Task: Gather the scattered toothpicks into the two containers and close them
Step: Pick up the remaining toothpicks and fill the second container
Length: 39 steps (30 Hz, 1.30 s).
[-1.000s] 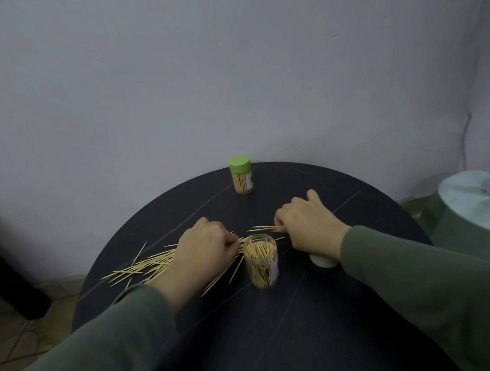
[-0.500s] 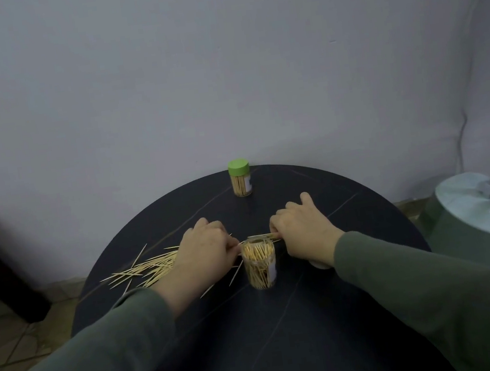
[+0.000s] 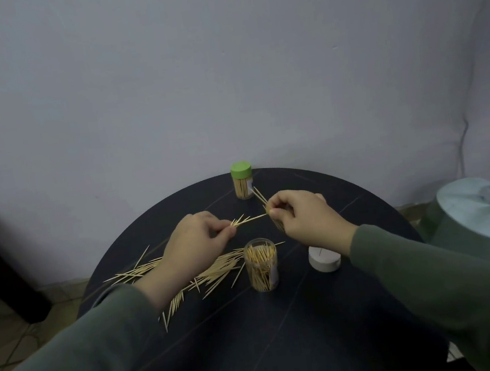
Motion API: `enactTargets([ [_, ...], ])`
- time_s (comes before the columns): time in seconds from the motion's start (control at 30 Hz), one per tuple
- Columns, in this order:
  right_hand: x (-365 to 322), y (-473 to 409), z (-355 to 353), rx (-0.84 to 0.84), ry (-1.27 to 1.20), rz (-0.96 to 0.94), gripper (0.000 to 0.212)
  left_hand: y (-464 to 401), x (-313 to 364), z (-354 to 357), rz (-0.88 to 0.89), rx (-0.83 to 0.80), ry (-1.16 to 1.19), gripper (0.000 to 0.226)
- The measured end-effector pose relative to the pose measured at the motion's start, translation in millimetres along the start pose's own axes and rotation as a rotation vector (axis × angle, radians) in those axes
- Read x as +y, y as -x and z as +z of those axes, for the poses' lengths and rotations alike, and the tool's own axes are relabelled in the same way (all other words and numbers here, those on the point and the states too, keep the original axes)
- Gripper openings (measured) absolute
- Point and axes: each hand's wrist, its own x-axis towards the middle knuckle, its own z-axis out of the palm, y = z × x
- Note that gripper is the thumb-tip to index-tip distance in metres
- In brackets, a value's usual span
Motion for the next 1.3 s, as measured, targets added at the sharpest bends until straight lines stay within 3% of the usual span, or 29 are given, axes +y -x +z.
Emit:
enactTargets([
  [0.23, -2.3, 4.6, 6.6, 0.000, -0.090, 0.004, 0.014, 3.7, -3.2, 2.9, -0.051, -0.043, 0.114, 0.025],
  [0.43, -12.4, 7.1, 5.0, 0.051, -0.431, -0.005, 0.012, 9.2, 10.2, 2.5, -0.258, -0.025, 0.841, 0.017],
  [0.57, -17.8, 10.1, 14.2, 0.002, -0.551, 0.016, 0.015, 14.0, 23.5, 8.2, -0.241, -0.047, 1.054, 0.023],
  [0.87, -14.6, 13.1, 24.0, -0.023, -0.548, 0.113, 0.016, 18.8, 21.2, 23.5, -0.235, -0.051, 1.100, 0.017],
  [1.3, -8.3, 16.8, 26.5, -0.018, -0.550, 0.168, 0.017, 23.4, 21.2, 33.7, -0.182, -0.017, 0.969, 0.015],
])
